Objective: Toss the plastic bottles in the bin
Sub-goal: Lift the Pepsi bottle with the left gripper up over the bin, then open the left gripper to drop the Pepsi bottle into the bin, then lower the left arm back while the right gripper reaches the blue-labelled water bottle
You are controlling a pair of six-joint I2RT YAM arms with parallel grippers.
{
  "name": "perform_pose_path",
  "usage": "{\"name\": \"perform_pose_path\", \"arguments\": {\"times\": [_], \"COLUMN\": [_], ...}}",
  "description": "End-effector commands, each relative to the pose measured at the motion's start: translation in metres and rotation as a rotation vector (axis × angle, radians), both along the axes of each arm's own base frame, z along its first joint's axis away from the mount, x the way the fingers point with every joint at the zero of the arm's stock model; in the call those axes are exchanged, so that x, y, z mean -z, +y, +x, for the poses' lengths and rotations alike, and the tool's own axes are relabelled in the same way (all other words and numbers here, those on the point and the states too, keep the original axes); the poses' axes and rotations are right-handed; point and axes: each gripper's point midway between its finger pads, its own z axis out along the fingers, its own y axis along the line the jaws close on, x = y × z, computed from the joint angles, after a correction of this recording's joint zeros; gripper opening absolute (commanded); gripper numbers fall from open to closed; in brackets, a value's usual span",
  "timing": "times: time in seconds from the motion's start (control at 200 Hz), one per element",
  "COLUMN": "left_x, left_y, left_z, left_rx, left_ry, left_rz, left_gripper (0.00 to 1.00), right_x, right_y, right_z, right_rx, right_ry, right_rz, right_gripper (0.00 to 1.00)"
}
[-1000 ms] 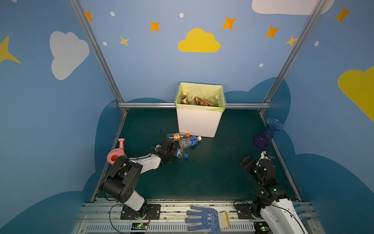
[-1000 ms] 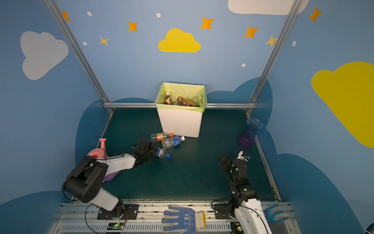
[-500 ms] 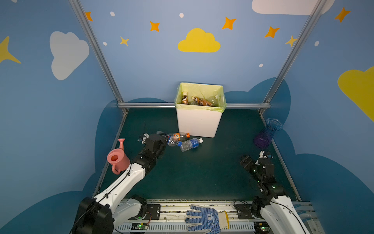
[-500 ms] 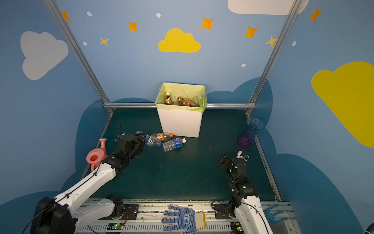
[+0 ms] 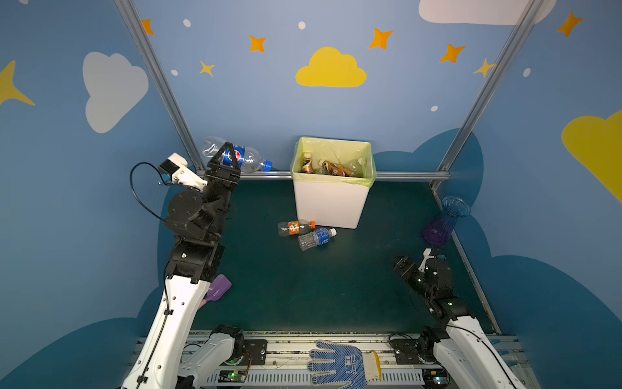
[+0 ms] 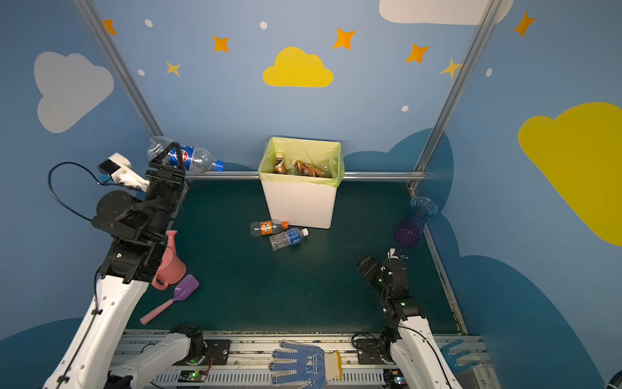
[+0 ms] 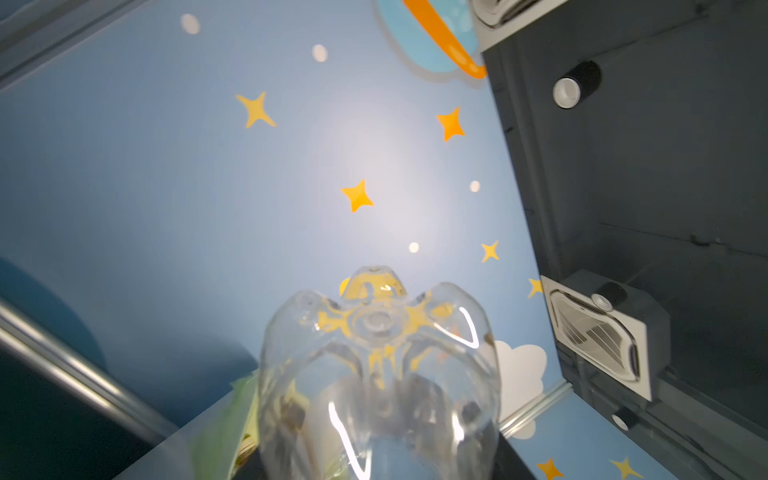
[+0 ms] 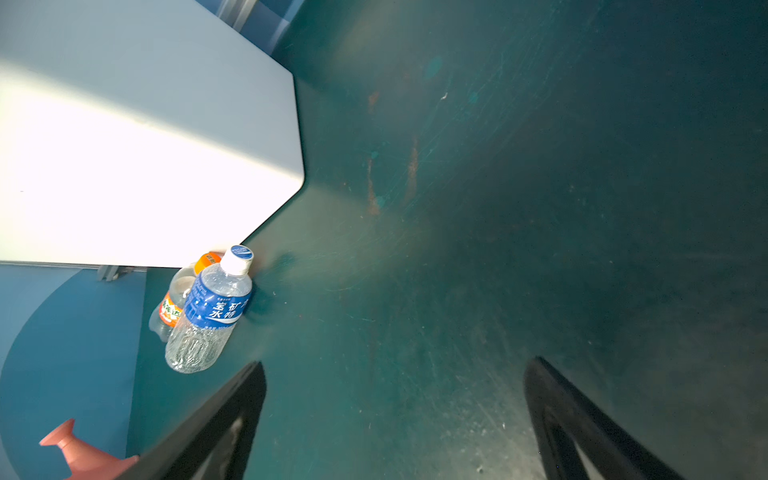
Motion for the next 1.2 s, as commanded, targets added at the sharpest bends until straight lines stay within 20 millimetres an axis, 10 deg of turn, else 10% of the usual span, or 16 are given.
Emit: {"name": "perform_pose_path", "arguments": {"times": [0.0, 0.18, 0.305, 0.37, 0.491, 0.671, 0.971, 1.196], "left_x": [-0.014, 0.070, 0.093, 0.071, 0.020, 0.005, 0.058, 0.148], "left_y": [-0.034, -0.156, -0.211, -0.209, -0.191, -0.166, -0.128, -0.085], "left_z": [0.033, 0.154, 0.184, 0.176, 0.140, 0.104, 0.074, 0.060], "left_rx": [0.078, 0.349, 0.511, 0.448, 0.308, 0.235, 0.155, 0.117], "left_ry": [-0.033, 0.239, 0.332, 0.275, 0.152, 0.092, 0.164, 0.329], "left_rz": [0.125, 0.272, 0.314, 0.366, 0.470, 0.484, 0.497, 0.418], "left_gripper": [0.59, 0.68, 0.83, 0.99, 1.00, 1.00, 1.00, 1.00], "right_x": [-0.013, -0.027, -0.037, -0.045, -0.050, -0.039, -0.041, -0.029], "right_y": [0.000, 0.004, 0.010, 0.008, 0.005, 0.010, 0.026, 0.067], "right_z": [0.001, 0.004, 0.006, 0.004, 0.002, 0.003, 0.013, 0.025], "right_rx": [0.003, -0.001, -0.040, -0.040, -0.024, -0.033, -0.083, -0.147], "right_ry": [-0.047, -0.091, -0.069, -0.073, -0.108, -0.082, -0.055, -0.006], "right_rz": [0.014, 0.052, 0.045, 0.026, 0.032, 0.066, 0.080, 0.120], "right_gripper": [0.96, 0.96, 0.95, 0.96, 0.96, 0.96, 0.95, 0.96]}}
